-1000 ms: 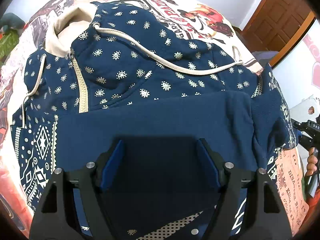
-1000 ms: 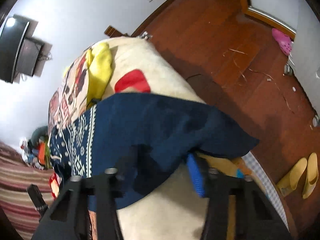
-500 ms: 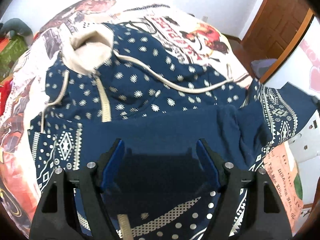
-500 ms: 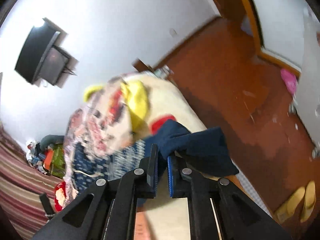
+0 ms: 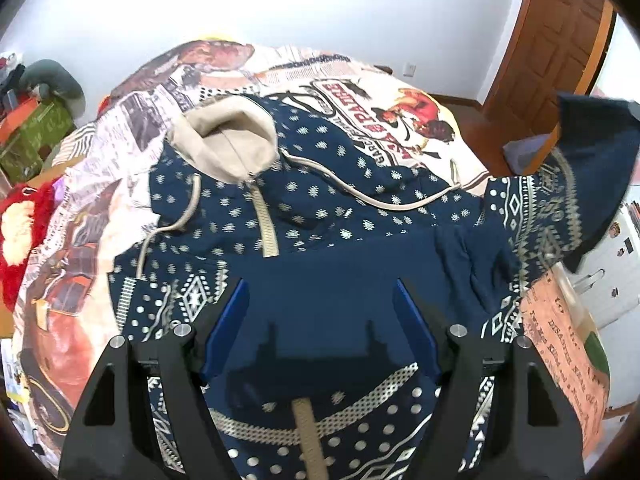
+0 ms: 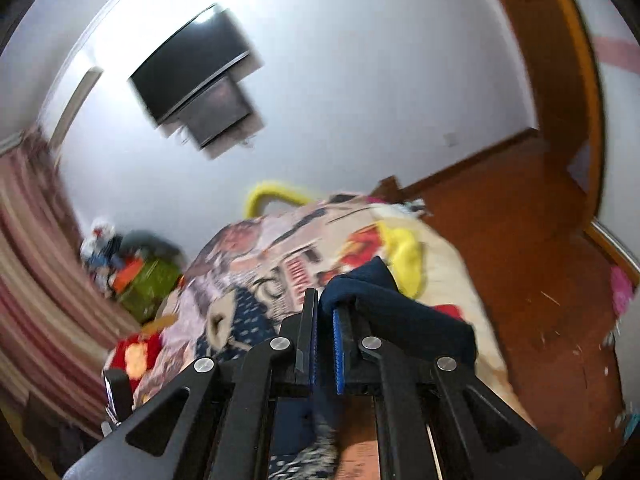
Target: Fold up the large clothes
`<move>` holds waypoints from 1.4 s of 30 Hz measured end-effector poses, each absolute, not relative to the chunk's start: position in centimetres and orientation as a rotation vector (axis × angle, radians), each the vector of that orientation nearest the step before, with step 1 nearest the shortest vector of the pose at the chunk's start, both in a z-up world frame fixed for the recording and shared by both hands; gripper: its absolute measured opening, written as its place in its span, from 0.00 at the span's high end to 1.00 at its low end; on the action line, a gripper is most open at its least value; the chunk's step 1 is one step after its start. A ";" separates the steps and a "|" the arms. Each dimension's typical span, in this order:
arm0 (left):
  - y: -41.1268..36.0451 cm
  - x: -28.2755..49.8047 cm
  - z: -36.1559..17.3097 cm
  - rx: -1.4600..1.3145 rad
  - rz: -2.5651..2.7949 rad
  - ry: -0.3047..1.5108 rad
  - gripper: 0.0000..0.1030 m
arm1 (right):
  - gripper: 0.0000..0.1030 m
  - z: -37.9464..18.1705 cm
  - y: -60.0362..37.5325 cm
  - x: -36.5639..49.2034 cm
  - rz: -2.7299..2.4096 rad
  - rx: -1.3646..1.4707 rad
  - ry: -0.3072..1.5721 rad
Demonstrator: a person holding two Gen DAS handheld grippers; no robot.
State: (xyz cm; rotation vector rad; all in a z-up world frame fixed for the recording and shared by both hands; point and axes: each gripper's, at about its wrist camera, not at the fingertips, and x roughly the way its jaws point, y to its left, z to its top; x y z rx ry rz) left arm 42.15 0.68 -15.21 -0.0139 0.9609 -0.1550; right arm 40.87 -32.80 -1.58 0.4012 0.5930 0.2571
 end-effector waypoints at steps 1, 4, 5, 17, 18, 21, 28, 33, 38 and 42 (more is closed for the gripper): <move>1.2 41.7 -14.9 -0.015 -0.152 0.952 0.29 | 0.96 -1.5 -30.9 41.1 0.283 0.381 0.599; 2.6 40.9 -14.3 -0.011 -0.137 0.927 0.29 | 0.96 -1.9 -26.5 41.8 0.345 0.340 0.621; 3.0 40.6 -14.2 -0.009 -0.131 0.921 0.29 | 0.96 -2.1 -25.2 42.0 0.362 0.328 0.631; 11.1 37.0 -15.0 -0.016 -0.014 0.899 0.29 | 0.96 -13.7 -9.5 44.9 0.515 0.174 0.980; 11.5 36.9 -15.2 -0.021 -0.009 0.903 0.29 | 0.96 -14.6 -9.0 45.0 0.516 0.168 1.009; 13.1 36.4 -16.0 -0.045 0.010 0.919 0.29 | 0.95 -18.5 -7.2 45.3 0.514 0.160 1.140; 14.6 36.1 -17.4 -0.088 0.031 0.948 0.29 | 0.95 -23.7 -5.6 45.2 0.462 0.063 1.336; 13.8 36.0 -16.8 -0.069 0.024 0.941 0.29 | 0.86 -23.4 -5.6 45.5 0.501 0.046 1.388; 12.4 36.2 -15.5 -0.042 0.009 0.916 0.29 | 0.33 -21.5 -6.0 44.7 0.551 0.056 1.397; 10.5 36.7 -14.2 -0.021 -0.027 0.902 0.29 | 0.33 -18.6 -7.6 43.5 0.567 -0.002 1.314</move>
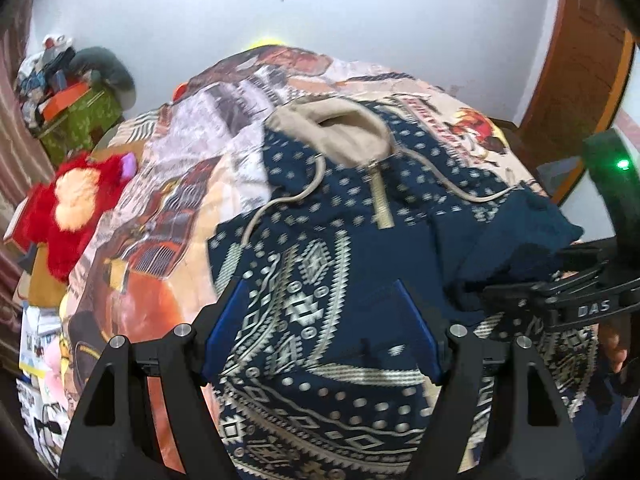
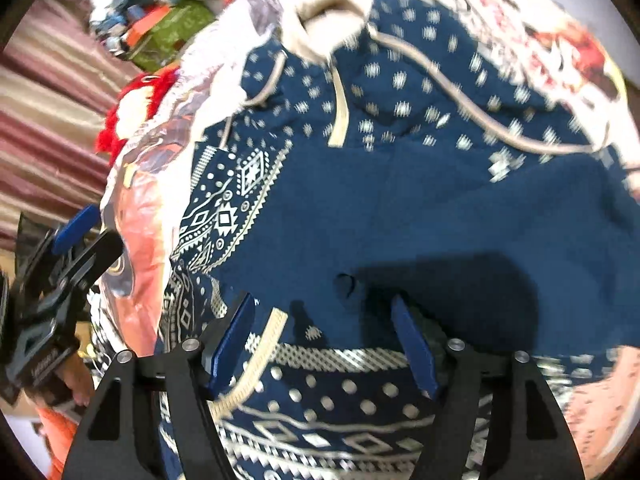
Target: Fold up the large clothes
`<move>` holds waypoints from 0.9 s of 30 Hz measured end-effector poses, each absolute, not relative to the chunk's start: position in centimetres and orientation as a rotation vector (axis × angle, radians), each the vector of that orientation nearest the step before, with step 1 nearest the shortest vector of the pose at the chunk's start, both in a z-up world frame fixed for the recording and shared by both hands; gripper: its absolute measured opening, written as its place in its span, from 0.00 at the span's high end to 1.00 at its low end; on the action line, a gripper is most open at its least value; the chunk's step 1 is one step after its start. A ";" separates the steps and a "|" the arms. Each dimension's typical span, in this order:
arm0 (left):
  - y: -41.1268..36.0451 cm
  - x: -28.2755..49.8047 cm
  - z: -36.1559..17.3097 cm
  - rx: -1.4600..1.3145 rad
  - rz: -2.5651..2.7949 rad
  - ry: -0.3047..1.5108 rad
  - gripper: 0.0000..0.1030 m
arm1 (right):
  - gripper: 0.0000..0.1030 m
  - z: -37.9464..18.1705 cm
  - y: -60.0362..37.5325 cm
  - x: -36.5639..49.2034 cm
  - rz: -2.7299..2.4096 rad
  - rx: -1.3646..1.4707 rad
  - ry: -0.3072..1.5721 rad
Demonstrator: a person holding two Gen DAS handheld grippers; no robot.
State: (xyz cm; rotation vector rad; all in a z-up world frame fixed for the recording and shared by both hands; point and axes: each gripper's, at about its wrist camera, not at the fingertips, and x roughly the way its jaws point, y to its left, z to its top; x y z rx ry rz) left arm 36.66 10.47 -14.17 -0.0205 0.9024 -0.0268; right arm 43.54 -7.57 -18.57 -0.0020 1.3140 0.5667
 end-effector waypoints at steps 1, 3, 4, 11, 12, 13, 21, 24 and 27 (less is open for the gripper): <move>9.7 36.9 -13.8 -0.011 -0.041 0.897 0.29 | 0.33 -17.7 -8.4 43.3 0.555 -0.011 1.282; 7.7 37.4 -13.2 0.008 -0.080 0.894 0.29 | 0.31 -15.9 -10.5 42.8 0.526 -0.030 1.211; 6.7 37.7 -13.1 0.017 -0.101 0.897 0.29 | 0.28 -15.1 -11.6 42.6 0.509 -0.040 1.178; -3.0 40.1 -14.4 0.136 -0.267 0.949 0.28 | 0.20 -10.4 -21.9 41.6 0.331 -0.088 1.006; -4.1 40.3 -14.8 0.152 -0.284 0.957 0.28 | 0.19 -10.0 -23.1 41.5 0.305 -0.083 0.988; -6.2 40.7 -15.5 0.181 -0.317 0.971 0.29 | 0.19 -9.6 -24.6 41.2 0.275 -0.075 0.965; -14.3 42.3 -18.7 0.350 -0.383 0.990 0.29 | 0.14 -8.4 -31.7 37.9 0.087 -0.054 0.763; -15.3 42.6 -19.2 0.377 -0.366 0.971 0.41 | 0.12 -8.5 -31.6 36.8 0.071 -0.106 0.716; -15.6 42.9 -19.3 0.363 -0.388 0.971 0.76 | 0.10 -8.9 -30.5 36.1 0.089 -0.185 0.688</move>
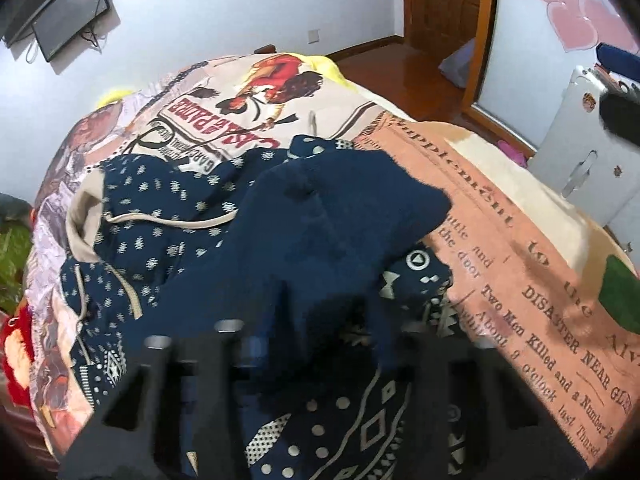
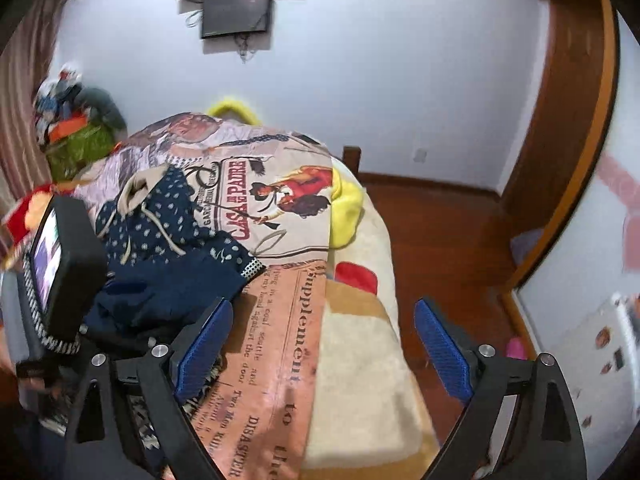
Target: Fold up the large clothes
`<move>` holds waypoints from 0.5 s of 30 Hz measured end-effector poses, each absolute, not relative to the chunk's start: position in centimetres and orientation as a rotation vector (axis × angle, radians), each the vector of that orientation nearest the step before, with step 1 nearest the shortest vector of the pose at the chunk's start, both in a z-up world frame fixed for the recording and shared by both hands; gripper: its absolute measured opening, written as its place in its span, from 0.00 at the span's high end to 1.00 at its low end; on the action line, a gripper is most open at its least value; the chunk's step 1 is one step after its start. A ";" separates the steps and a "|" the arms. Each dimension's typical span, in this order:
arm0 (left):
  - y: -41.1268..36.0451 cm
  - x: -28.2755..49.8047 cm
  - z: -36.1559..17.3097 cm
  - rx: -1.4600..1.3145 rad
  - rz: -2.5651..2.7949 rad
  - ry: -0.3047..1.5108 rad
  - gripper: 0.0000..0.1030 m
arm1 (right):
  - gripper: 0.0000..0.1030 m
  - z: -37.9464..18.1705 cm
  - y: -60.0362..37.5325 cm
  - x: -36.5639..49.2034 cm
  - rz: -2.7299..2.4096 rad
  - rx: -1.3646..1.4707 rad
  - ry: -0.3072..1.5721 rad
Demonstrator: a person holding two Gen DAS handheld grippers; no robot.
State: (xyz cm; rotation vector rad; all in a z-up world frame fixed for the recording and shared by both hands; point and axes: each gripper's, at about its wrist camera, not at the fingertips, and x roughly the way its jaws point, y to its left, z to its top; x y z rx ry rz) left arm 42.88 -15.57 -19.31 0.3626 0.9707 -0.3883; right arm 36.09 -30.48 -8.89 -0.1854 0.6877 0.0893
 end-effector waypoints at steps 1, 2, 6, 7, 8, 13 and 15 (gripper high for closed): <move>-15.4 42.9 -19.2 0.355 -0.383 0.963 0.85 | 0.10 -9.1 -30.1 35.9 0.097 -0.206 0.685; -15.2 42.9 -19.0 0.346 -0.381 0.956 0.89 | 0.10 -9.3 -29.7 35.9 0.103 -0.222 0.685; -12.5 43.2 -16.8 0.240 -0.354 0.912 0.93 | 0.10 -10.1 -27.9 36.2 0.132 -0.275 0.698; -11.8 43.3 -16.3 0.221 -0.342 0.903 0.93 | 0.10 -10.3 -27.4 36.4 0.140 -0.275 0.701; -10.8 43.4 -15.8 0.203 -0.327 0.892 0.94 | 0.10 -10.4 -26.9 36.6 0.150 -0.271 0.705; -4.9 43.5 -13.8 0.132 -0.222 0.858 0.94 | 0.10 -10.5 -24.7 37.8 0.215 -0.240 0.732; -2.2 43.5 -13.7 0.094 -0.186 0.861 0.95 | 0.10 -10.5 -23.5 38.4 0.255 -0.225 0.759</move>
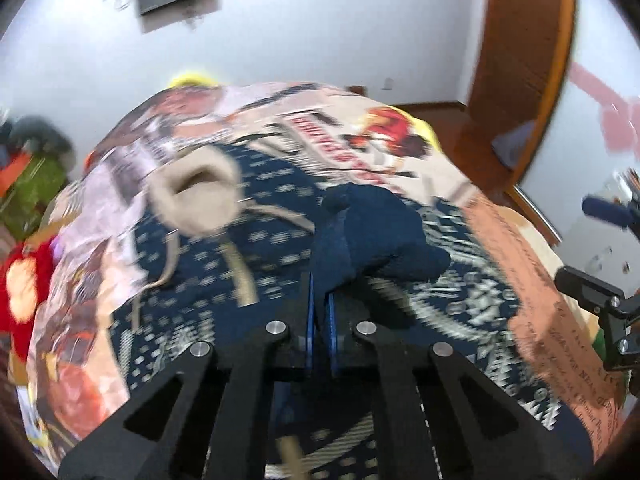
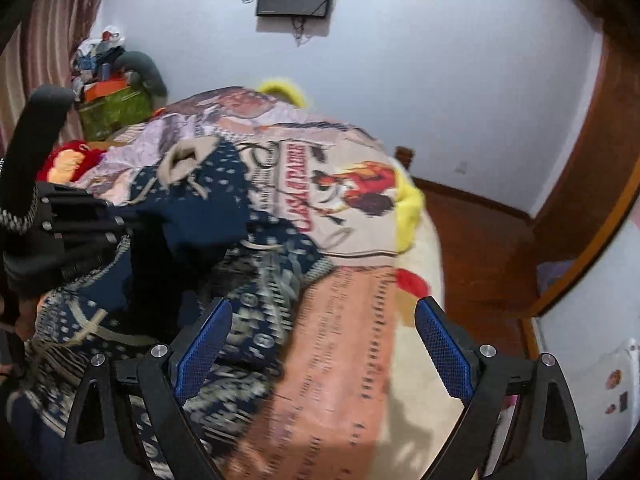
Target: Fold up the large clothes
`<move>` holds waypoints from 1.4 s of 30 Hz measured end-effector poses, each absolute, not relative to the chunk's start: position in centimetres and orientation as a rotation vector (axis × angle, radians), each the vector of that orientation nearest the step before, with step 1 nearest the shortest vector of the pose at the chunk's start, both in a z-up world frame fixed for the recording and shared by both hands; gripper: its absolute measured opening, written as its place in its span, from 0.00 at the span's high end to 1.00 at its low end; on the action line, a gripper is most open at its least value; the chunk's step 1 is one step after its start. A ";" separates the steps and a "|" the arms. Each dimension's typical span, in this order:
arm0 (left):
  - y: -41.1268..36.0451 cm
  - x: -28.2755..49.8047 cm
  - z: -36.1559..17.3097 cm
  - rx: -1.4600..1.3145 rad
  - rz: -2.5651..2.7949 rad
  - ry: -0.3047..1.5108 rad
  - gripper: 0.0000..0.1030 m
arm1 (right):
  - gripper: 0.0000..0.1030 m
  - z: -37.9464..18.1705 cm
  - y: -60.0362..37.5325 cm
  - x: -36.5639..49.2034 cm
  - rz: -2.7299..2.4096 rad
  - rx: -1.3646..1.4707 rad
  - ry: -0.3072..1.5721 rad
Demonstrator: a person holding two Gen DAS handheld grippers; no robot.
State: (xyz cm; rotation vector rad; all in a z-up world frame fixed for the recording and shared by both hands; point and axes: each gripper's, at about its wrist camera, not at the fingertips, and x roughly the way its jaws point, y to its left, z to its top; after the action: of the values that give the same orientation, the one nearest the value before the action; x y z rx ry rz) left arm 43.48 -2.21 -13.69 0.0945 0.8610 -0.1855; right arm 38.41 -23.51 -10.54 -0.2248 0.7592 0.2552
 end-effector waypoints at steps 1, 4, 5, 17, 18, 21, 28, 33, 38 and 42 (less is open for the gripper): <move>-0.7 43.4 -13.8 0.077 -0.160 0.863 0.95 | 0.10 -10.7 -22.9 38.7 0.268 -0.222 0.770; 3.3 43.1 -14.5 0.042 -0.097 0.877 0.95 | 0.10 -11.4 -21.0 40.0 0.291 -0.224 0.813; 4.4 42.9 -14.8 0.030 -0.083 0.882 0.95 | 0.10 -11.7 -20.5 40.3 0.296 -0.225 0.828; 15.4 41.0 -22.2 -0.127 0.012 1.043 0.95 | 0.10 -18.3 -16.3 46.5 0.294 -0.132 1.126; 15.7 40.8 -22.8 -0.140 0.004 1.059 0.95 | 0.10 -18.6 -16.1 46.7 0.287 -0.140 1.137; 16.3 40.3 -24.4 -0.156 -0.008 1.094 0.91 | 0.10 -19.0 -15.2 47.1 0.281 -0.184 1.169; 18.6 39.2 -27.3 -0.233 0.051 1.170 0.88 | 0.04 -20.4 -12.8 46.9 0.290 -0.407 1.212; 20.7 38.0 -26.8 -0.306 0.048 1.170 0.88 | 0.04 -20.7 -12.6 46.6 0.287 -0.453 1.210; 21.8 37.8 -23.9 -0.290 0.063 1.118 0.83 | 0.04 -18.3 -12.0 46.6 0.318 -0.460 1.158; 22.0 38.6 -20.8 -0.264 0.065 1.058 0.73 | 0.04 -14.7 -11.4 47.0 0.327 -0.434 1.044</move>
State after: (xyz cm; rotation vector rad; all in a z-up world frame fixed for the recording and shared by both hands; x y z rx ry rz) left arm 38.63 22.04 -20.81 -0.2638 1.0582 0.0649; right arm 46.97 -11.41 -14.68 -0.4338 1.0436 0.3272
